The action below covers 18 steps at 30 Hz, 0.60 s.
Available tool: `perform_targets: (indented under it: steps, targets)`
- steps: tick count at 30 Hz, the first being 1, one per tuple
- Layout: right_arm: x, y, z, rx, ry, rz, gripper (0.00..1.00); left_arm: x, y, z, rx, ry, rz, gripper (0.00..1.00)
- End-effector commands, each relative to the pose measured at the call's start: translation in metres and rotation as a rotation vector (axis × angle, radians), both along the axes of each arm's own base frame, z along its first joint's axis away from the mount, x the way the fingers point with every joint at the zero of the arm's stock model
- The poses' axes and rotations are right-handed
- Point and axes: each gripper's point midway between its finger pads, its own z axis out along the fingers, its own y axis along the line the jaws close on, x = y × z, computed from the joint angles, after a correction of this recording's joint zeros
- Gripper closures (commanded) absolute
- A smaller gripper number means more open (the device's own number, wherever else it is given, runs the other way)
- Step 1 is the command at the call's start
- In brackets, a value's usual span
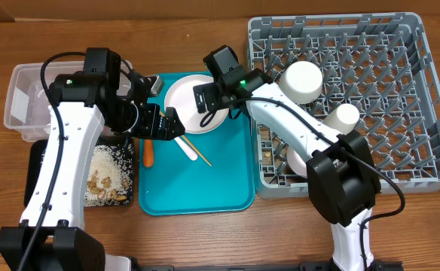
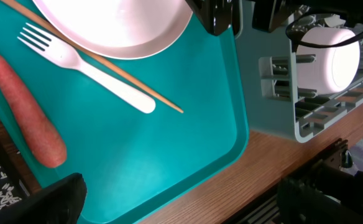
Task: Sort waste into correct bins and load items into the dishwasher
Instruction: 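Lower the right gripper onto the white plate rim and grasp it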
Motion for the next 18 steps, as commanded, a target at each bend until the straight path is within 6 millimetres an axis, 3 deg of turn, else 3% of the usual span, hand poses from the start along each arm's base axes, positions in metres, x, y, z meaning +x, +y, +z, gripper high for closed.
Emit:
perform_targets:
  steps: [1, 6, 11, 18]
  targets:
    - [0.002, -0.005, -0.015, -0.027, 0.012, -0.028, 0.0, 0.005, 0.0, 0.002, 0.004, -0.009, 0.007, 0.0]
    - [0.005, -0.005, -0.027, -0.036, 0.019, -0.03, 0.11, 0.005, 0.0, 0.002, 0.004, -0.009, 0.007, 0.0]
    - [0.012, -0.005, -0.032, -0.043, -0.004, -0.038, 0.35, 0.005, 0.0, 0.002, 0.004, -0.009, 0.007, 0.0]
    - [0.021, -0.014, -0.049, -0.101, -0.028, -0.073, 0.44, 0.005, 0.0, 0.002, 0.004, -0.009, 0.007, 0.0]
